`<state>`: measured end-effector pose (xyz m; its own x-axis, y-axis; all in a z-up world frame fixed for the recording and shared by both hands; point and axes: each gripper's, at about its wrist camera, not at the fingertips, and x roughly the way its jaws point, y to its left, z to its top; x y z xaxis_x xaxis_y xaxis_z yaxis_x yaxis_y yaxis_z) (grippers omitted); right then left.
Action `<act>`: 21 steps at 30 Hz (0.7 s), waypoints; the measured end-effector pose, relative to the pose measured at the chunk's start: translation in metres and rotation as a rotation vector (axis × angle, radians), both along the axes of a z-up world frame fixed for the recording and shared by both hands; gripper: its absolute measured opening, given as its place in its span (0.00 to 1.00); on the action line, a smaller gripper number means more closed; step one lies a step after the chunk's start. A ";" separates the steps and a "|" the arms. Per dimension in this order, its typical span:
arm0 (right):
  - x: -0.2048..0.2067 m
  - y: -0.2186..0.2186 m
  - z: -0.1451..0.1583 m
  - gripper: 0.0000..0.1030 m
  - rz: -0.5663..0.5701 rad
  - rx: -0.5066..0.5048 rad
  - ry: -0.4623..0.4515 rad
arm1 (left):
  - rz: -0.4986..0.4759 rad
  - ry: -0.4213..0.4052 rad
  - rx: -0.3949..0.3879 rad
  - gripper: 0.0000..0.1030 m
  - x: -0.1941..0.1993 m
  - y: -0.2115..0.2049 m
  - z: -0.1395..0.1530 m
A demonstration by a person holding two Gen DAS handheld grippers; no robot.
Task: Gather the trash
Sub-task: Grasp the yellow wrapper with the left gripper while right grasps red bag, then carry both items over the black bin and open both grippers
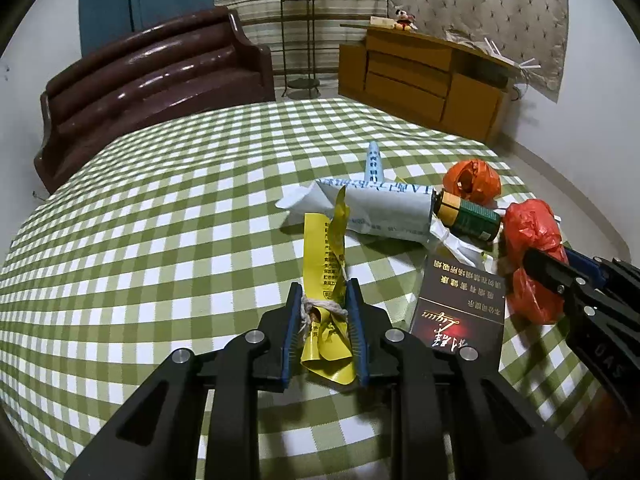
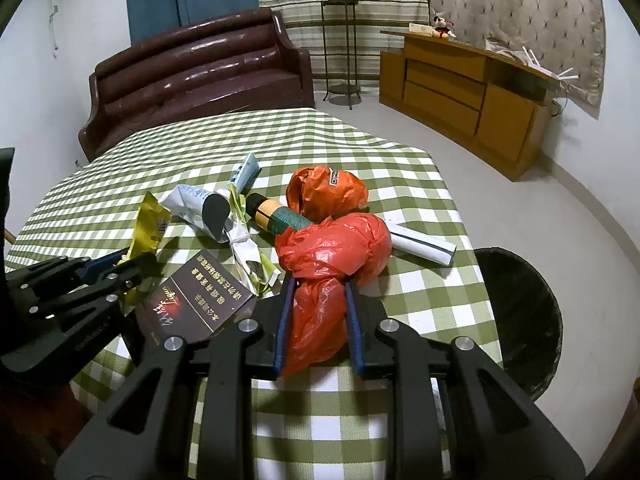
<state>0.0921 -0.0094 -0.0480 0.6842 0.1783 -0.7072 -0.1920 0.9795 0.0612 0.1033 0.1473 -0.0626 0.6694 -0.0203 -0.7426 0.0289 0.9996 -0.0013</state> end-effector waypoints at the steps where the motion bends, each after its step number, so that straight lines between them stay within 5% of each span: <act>1: -0.001 -0.001 0.001 0.22 0.000 0.000 -0.002 | 0.006 -0.007 0.000 0.23 -0.002 0.002 0.002; 21: -0.022 -0.044 0.041 0.22 -0.032 -0.041 -0.120 | 0.017 -0.125 -0.030 0.23 -0.033 -0.015 0.047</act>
<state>0.0698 -0.0530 -0.0073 0.7694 0.1273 -0.6260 -0.1640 0.9865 -0.0009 0.0699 0.1320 -0.0158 0.7572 -0.0291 -0.6525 0.0139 0.9995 -0.0285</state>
